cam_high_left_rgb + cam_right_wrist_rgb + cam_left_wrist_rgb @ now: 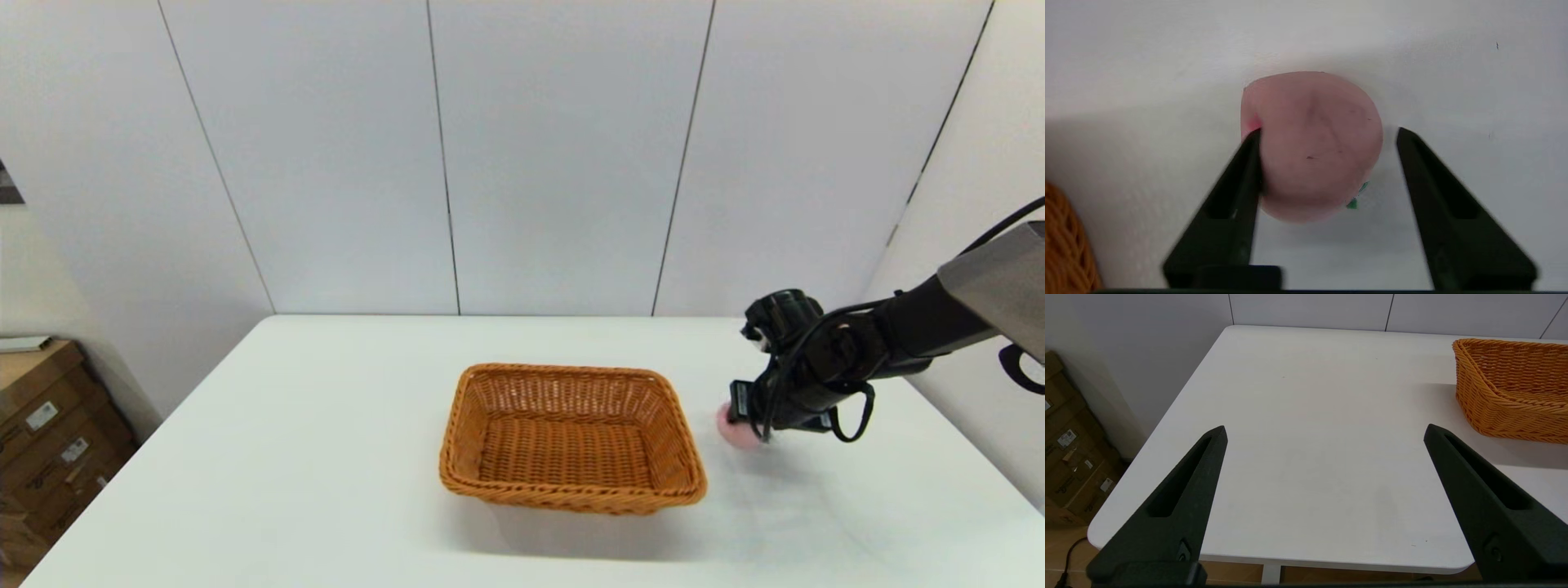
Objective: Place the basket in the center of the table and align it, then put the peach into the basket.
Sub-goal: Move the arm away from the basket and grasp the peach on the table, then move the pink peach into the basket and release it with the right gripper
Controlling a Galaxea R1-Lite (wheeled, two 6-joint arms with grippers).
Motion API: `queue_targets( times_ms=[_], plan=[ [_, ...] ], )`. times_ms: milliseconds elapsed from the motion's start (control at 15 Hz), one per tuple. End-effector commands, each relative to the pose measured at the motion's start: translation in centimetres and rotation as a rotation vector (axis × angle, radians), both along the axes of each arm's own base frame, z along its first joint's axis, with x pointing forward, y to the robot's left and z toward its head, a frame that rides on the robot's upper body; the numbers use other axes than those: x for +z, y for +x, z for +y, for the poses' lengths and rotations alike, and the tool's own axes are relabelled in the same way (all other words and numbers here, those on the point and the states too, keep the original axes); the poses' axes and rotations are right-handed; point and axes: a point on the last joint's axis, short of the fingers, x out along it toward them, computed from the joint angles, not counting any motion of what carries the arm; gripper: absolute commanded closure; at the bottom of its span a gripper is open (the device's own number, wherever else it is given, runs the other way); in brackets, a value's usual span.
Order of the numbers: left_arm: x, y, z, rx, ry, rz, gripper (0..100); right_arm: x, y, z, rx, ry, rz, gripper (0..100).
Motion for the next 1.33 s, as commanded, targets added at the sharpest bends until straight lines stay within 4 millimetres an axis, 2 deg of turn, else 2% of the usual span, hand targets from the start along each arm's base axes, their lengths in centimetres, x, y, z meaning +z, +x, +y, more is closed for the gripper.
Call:
queue_targets(
  times_ms=[67, 200, 400, 533, 733, 800, 1000, 1200, 1333],
  plan=[
    [0.0, 0.0, 0.0, 0.001, -0.001, 0.001, 0, 0.7, -0.2, 0.1, -0.003, 0.005, -0.011, 100],
    [0.0, 0.0, 0.0, 0.001, -0.001, 0.001, 0, 1.8, -0.4, 0.1, -0.002, 0.009, -0.036, 100],
    [0.0, 0.0, 0.0, 0.001, -0.001, 0.001, 0, 4.8, -1.1, 0.1, -0.001, 0.02, -0.109, 100],
    [0.0, 0.0, 0.0, 0.001, -0.001, 0.001, 0, 7.6, -2.3, 0.5, 0.017, 0.031, -0.174, 100],
    [0.0, 0.0, 0.0, 0.001, -0.001, 0.001, 0, 11.7, -5.0, 3.5, 0.108, 0.098, -0.241, 100],
    [0.0, 0.0, 0.0, 0.001, -0.001, 0.001, 0, 12.5, -5.9, 5.5, 0.162, 0.115, -0.249, 100],
    [0.0, 0.0, 0.0, 0.001, -0.001, 0.001, 0, 13.0, -7.8, 10.3, 0.294, 0.147, -0.237, 100],
    [0.0, 0.0, 0.0, 0.001, -0.001, 0.001, 0, 11.9, -8.1, 14.6, 0.38, 0.161, -0.191, 100],
    [0.0, 0.0, 0.0, 0.001, -0.001, 0.001, 0, 10.8, -8.4, 16.6, 0.426, 0.158, -0.156, 100]
  ],
)
